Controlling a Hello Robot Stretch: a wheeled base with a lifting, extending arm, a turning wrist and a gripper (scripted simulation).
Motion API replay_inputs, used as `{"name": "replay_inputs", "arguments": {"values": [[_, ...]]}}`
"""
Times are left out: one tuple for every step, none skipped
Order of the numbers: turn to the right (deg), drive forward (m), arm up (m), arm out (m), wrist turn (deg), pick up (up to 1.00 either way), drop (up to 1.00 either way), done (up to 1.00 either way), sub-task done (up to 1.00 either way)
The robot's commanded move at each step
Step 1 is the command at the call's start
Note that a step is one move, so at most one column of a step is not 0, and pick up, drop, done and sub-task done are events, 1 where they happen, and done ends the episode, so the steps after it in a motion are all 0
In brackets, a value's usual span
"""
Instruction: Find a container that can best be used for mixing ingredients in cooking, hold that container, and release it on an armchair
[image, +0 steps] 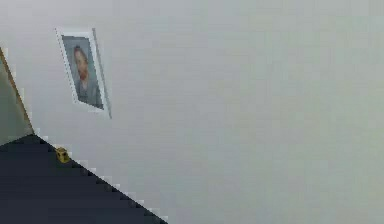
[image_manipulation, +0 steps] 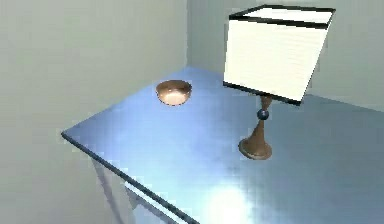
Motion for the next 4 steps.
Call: {"name": "replay_inputs", "arguments": {"values": [[33.0, 0.0, 0.0, 0.0, 0.0, 0.0, 0.0, 0.0, 0.0], [0.0, 0.1, 0.0, 0.0, 0.0, 0.0, 0.0, 0.0, 0.0], [-27.0, 0.0, 0.0, 0.0, 0.0, 0.0, 0.0, 0.0, 0.0], [0.0, 0.0, 0.5, 0.0, 0.0, 0.0, 0.0, 0.0, 0.0]]}}
